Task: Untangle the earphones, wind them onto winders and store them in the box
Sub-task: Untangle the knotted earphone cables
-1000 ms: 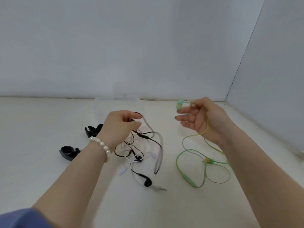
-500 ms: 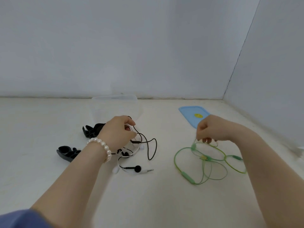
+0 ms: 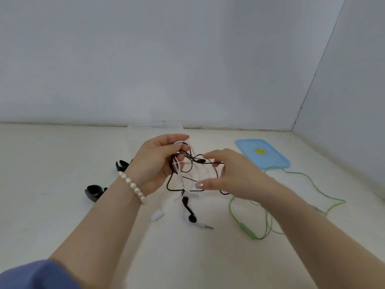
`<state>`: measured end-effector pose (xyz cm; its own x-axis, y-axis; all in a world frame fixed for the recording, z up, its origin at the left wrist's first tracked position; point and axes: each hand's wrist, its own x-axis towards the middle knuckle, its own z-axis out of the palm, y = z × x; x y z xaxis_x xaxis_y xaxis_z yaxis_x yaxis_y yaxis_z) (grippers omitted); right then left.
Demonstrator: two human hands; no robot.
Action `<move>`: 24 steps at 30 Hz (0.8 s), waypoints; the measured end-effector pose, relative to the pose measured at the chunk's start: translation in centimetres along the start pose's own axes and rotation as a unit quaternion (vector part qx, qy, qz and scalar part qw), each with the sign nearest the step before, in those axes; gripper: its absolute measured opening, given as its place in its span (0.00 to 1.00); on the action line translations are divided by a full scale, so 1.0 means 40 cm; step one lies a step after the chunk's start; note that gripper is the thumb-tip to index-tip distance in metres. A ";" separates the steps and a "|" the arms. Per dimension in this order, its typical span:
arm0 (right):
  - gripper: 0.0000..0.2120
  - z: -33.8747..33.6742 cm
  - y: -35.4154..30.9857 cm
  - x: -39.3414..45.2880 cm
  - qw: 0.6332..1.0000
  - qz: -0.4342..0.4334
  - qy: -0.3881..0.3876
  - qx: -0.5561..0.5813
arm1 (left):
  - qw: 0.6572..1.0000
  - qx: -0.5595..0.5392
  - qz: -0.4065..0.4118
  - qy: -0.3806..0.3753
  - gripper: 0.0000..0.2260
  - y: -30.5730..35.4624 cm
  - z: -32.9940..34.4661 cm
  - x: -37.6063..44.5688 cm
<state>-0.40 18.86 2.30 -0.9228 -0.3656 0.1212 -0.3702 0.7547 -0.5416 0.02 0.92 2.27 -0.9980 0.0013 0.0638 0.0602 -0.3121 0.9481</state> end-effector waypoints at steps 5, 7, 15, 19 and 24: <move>0.12 0.030 0.031 0.029 0.980 0.055 0.027 0.192 | 0.999 -0.007 0.012 0.042 0.09 0.011 -0.024 0.006; 0.16 -0.002 0.039 0.020 0.945 0.087 -0.031 0.314 | 0.996 0.071 0.009 0.061 0.08 0.010 -0.035 0.010; 0.30 -0.013 0.081 0.004 0.947 0.127 -0.191 -0.225 | 0.982 0.182 -0.049 -0.020 0.08 -0.005 -0.026 0.009; 0.17 -0.033 0.096 0.002 0.937 0.137 -0.207 -0.245 | 0.977 0.203 -0.056 -0.022 0.07 -0.008 -0.034 0.012; 0.16 -0.101 0.168 -0.002 0.871 0.217 -0.230 -0.375 | 0.988 0.140 -0.059 -0.014 0.08 -0.007 -0.030 0.008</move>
<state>-3.25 26.15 2.04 -0.9171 -0.0061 -0.3985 -0.1210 0.9569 0.2639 -0.33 -0.13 1.67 -0.9976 0.0499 -0.0478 -0.0495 -0.0334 0.9982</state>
